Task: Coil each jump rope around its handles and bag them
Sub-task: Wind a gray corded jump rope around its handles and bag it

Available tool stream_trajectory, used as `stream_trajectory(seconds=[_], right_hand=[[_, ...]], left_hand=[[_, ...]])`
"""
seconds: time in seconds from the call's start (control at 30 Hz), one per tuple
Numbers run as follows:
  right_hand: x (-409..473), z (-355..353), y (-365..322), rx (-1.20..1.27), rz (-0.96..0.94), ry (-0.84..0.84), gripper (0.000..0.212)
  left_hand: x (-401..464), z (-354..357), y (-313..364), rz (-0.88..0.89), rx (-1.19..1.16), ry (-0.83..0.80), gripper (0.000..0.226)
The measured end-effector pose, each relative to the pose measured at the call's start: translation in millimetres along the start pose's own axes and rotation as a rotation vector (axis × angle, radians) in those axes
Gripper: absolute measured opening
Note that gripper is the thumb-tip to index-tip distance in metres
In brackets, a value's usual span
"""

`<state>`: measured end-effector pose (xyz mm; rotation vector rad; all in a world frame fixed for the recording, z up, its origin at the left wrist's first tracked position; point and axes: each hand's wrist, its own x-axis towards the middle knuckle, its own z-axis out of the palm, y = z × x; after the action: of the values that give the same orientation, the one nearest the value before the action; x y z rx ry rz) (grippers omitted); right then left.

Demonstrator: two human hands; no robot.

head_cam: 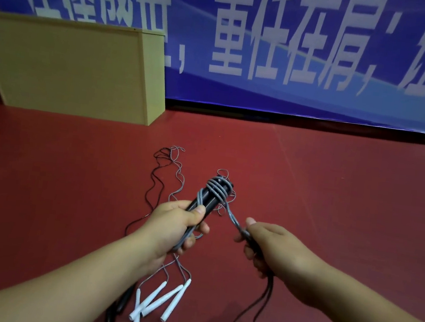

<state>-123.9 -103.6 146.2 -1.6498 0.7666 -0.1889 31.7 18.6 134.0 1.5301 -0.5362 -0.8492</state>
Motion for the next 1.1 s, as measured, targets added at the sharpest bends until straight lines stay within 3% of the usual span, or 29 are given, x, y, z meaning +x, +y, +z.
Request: stream_trajectory(seconds=[0.37, 0.73, 0.9, 1.1], right_hand=[[0.3, -8.8, 4.8, -0.14, -0.011, 0.08, 0.034], [-9.5, -9.8, 7.0, -0.449, -0.119, -0.03, 0.027], [-8.3, -9.6, 6.0, -0.393, -0.019, -0.011, 0.023], [-4.9, -15.7, 6.2, -0.389, -0.029, 0.08, 0.024]], left_hand=[[8.3, -8.6, -2.1, 0.004, -0.009, 0.116, 0.016], [13.1, -14.6, -5.8, 0.012, 0.07, 0.231, 0.013], [14.8, -15.2, -8.2, 0.006, 0.087, 0.256, 0.011], [16.9, -18.3, -7.9, 0.014, 0.107, 0.308, 0.01]])
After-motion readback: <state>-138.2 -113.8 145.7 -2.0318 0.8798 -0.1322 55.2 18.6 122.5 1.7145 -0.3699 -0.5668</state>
